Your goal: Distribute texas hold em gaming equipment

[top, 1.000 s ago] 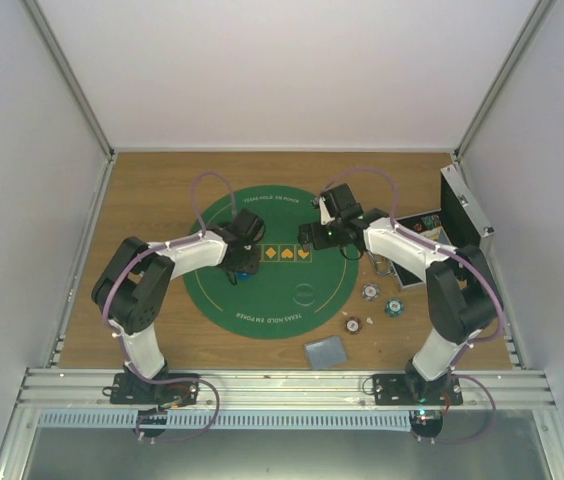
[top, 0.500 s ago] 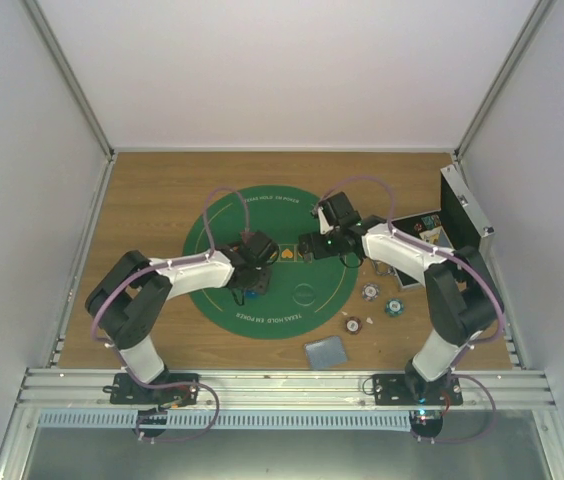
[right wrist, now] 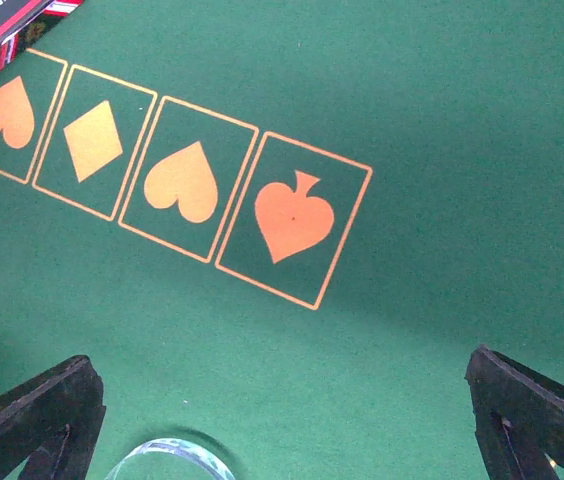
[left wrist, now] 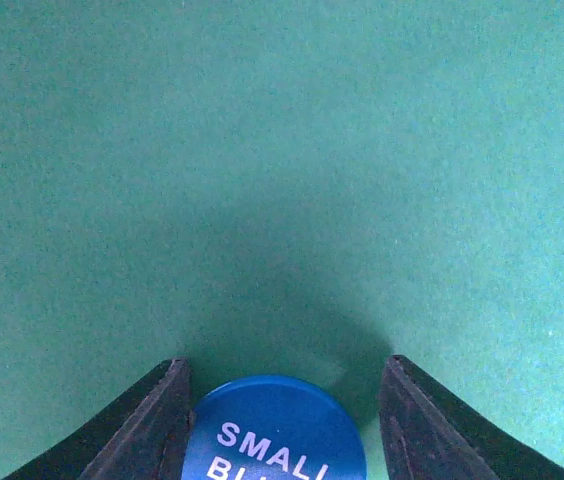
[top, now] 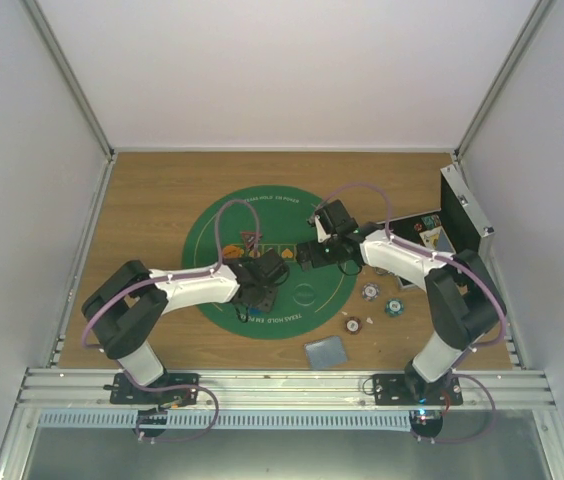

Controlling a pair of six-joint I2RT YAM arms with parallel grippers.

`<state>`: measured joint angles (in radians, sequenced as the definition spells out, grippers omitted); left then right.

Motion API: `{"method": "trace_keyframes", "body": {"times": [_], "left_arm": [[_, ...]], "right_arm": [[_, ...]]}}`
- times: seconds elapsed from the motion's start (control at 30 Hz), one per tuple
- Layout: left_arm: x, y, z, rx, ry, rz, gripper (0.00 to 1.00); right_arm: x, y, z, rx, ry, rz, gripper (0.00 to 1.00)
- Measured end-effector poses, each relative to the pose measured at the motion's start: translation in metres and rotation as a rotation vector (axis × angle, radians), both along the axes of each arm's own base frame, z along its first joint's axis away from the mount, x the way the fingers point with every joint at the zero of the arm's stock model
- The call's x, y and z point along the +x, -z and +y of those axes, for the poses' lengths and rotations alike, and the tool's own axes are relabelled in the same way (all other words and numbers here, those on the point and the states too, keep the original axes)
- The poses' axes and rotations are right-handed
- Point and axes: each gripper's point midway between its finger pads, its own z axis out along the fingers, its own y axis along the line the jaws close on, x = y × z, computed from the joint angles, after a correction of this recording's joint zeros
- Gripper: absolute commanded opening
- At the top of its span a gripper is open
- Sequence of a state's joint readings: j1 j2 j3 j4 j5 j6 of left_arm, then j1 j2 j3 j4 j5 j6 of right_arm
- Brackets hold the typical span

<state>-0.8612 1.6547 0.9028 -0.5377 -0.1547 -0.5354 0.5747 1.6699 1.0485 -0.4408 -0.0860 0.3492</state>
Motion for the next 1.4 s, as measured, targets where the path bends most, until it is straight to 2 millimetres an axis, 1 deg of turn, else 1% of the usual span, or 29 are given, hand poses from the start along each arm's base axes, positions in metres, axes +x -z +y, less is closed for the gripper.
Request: {"method": "trace_keyframes", "body": {"times": [0.17,0.4,0.7,0.8,0.9,1.1,1.4], "left_arm": [[-0.009,0.000,0.001,0.022,0.004,0.025,0.60],[-0.013,0.000,0.005,0.030,-0.015,0.038,0.62],[-0.027,-0.001,0.019,0.067,-0.046,0.094,0.69],[-0.033,0.000,0.022,0.072,-0.056,0.113,0.68],[-0.035,0.001,0.023,0.067,-0.056,0.123,0.66],[-0.036,0.002,0.024,0.067,-0.069,0.128,0.59],[-0.032,0.002,0.028,0.067,-0.098,0.133,0.54]], "right_arm": [[0.000,-0.003,0.000,0.000,0.001,-0.009,1.00],[0.000,-0.003,0.000,-0.001,0.000,-0.011,1.00],[0.000,-0.003,0.000,-0.003,0.000,-0.013,1.00],[0.000,-0.003,0.000,-0.003,0.000,-0.013,1.00],[0.000,-0.003,0.000,-0.003,0.000,-0.013,1.00],[0.000,-0.003,0.001,-0.003,-0.002,-0.013,1.00],[0.001,-0.004,0.001,-0.003,-0.004,-0.017,1.00]]}}
